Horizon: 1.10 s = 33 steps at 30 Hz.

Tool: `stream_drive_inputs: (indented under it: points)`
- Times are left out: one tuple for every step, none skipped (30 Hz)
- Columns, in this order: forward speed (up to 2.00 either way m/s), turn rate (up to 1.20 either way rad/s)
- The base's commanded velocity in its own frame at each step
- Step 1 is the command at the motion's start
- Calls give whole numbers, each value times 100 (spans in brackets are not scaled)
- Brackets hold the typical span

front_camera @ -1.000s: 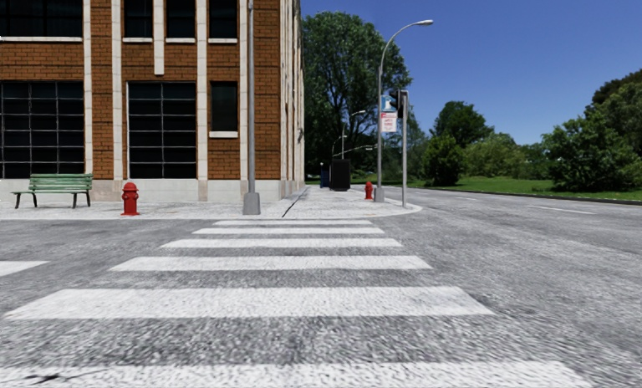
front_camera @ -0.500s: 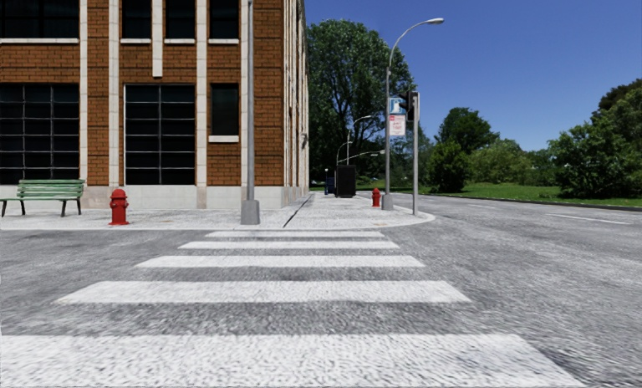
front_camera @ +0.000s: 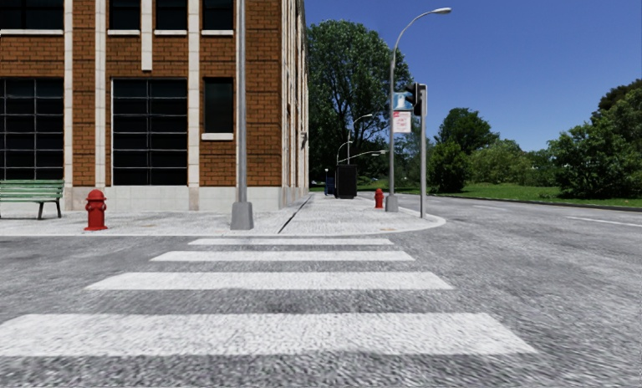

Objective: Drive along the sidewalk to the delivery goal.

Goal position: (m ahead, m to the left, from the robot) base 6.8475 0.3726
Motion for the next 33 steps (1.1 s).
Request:
stream_drive_inputs:
  points:
    - [200, 0]
    - [200, 0]
    - [200, 0]
    - [200, 0]
    - [200, 0]
    - [200, 0]
    - [200, 0]
    - [200, 0]
    - [200, 0]
    - [200, 0]
    - [200, 0]
    - [200, 0]
    - [200, 0]
    - [200, 0]
    - [200, 0]
    - [200, 0]
    - [200, 0]
    - [200, 0]
    - [200, 0]
    - [200, 0]
    - [200, 0]
    - [200, 0]
    - [200, 0]
    - [200, 0]
    - [200, 0]
    - [200, 0]
    - [200, 0]
    - [200, 0]
    - [200, 0]
    - [200, 0]
    - [200, 0]
    - [200, 0]
    - [200, 0]
